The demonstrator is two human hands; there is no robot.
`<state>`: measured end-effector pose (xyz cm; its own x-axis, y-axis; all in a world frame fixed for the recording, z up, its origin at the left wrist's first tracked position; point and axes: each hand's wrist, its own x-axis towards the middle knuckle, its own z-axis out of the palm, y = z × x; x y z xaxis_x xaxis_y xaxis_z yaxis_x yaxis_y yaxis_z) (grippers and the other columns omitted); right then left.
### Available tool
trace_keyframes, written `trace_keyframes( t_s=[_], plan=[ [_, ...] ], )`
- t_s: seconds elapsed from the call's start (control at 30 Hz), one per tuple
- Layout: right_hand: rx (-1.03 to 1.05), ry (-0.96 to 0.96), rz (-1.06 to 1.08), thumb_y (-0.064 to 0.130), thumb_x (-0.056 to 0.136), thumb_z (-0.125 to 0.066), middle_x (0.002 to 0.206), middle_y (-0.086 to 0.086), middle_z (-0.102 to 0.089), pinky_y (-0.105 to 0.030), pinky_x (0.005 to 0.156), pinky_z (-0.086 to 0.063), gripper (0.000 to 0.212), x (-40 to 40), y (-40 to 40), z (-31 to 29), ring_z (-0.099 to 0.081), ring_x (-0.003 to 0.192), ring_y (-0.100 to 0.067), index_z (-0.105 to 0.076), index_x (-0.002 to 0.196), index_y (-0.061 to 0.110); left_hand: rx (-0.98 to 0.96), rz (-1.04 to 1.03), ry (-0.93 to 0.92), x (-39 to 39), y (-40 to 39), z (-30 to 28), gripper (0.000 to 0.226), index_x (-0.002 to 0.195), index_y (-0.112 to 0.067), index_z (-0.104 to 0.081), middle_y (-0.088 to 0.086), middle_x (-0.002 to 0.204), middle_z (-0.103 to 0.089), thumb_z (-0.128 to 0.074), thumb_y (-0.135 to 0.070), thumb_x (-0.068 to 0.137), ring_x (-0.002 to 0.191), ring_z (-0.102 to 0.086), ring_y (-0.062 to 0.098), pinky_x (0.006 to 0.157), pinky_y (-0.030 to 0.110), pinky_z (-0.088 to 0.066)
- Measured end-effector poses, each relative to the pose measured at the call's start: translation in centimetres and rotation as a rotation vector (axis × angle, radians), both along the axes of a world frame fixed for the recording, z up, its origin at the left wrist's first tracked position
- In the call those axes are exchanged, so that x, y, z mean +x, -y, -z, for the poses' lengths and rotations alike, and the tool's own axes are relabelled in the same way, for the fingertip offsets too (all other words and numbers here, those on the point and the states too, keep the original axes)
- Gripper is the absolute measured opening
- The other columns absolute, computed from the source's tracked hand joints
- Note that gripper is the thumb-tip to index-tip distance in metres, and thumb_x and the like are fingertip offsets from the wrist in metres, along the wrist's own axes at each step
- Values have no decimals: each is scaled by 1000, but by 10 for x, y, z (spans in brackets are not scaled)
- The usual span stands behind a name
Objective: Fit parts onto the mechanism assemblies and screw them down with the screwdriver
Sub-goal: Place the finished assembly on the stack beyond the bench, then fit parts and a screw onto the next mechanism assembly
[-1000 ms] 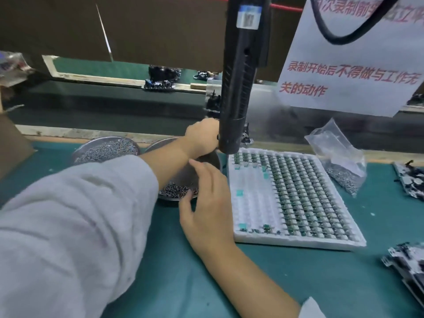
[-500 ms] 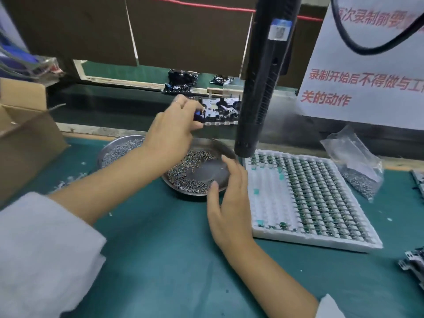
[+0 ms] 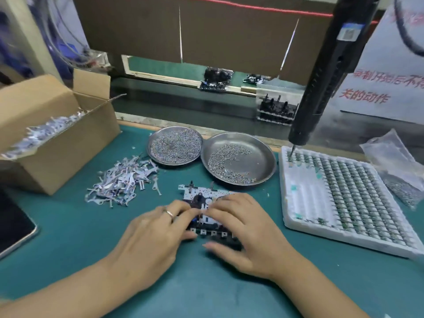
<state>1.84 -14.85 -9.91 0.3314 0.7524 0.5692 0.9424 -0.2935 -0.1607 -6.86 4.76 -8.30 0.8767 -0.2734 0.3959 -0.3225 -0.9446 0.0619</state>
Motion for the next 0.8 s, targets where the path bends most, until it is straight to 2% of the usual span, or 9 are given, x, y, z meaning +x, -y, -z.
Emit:
trace_keyframes(
  t_s=[0.07, 0.13, 0.23, 0.3, 0.4, 0.53, 0.63, 0.73, 0.8],
  plan=[
    [-117, 26, 41, 28, 89, -65, 112, -6, -64, -39, 91, -45, 37, 1, -2, 2, -57, 104, -27, -62, 121, 8, -54, -27, -27, 2, -6, 2, 43, 113, -20, -66, -5, 102, -67, -46, -48, 87, 71, -67, 17, 61, 23, -52],
    [-117, -4, 92, 23, 88, -65, 113, -5, -64, -38, 91, -46, 35, 2, -2, 2, -58, 104, -27, -63, 119, 8, -135, -117, 28, 10, -16, 0, 52, 116, -21, -67, -5, 108, -67, -43, -56, 86, 79, -67, 17, 70, 24, -50],
    [-92, -53, 157, 23, 87, -63, 114, -4, -64, -32, 94, -41, 36, 2, -1, 2, -57, 107, -24, -62, 121, 9, -81, -282, 105, 32, -39, -3, 45, 113, -12, -68, 7, 105, -68, -45, -43, 89, 93, -65, 28, 84, 37, -38],
    [-93, -75, 163, 24, 88, -62, 115, -4, -63, -31, 95, -39, 38, 1, -1, 1, -56, 108, -23, -61, 123, 10, -20, -398, 79, 46, -53, -4, 30, 106, -11, -71, 8, 101, -70, -58, -32, 90, 95, -63, 32, 85, 42, -30],
    [-84, -113, 154, 31, 91, -60, 117, -3, -62, -30, 97, -37, 41, 1, 1, 0, -53, 110, -18, -59, 126, 11, -28, -441, 27, 55, -58, 0, 14, 94, -12, -74, 5, 89, -73, -75, -13, 80, 93, -61, 33, 86, 42, -23],
    [4, -108, 146, 30, 93, -53, 113, -4, -64, -34, 95, -40, 38, 1, 0, -1, -56, 106, -20, -61, 122, 7, -135, -460, -7, 58, -54, -5, 14, 97, -18, -74, 1, 90, -72, -70, -14, 85, 98, -57, 31, 86, 39, -20],
    [203, -165, 150, 21, 93, -54, 108, -4, -66, -34, 90, -45, 28, -1, -2, -2, -58, 101, -18, -66, 112, 4, -249, -376, 153, 53, -47, -13, 14, 97, -19, -73, 0, 91, -70, -61, -22, 89, 93, -61, 26, 84, 34, -20],
    [411, -412, 189, 20, 92, -59, 105, 4, -67, -24, 90, -46, 22, -6, -9, -5, -60, 101, -7, -66, 112, 12, -364, -114, 368, 47, -18, -21, 16, 97, -14, -71, -4, 89, -68, -61, -18, 86, 83, -57, 8, 85, 32, -30],
    [490, -571, 191, 19, 89, -62, 103, 6, -69, -16, 87, -46, 23, -10, -14, -6, -62, 98, -3, -67, 111, 16, -416, 52, 417, 46, 3, -19, 16, 99, -9, -72, 0, 86, -67, -66, -10, 83, 79, -56, 10, 81, 34, -40]
  ],
)
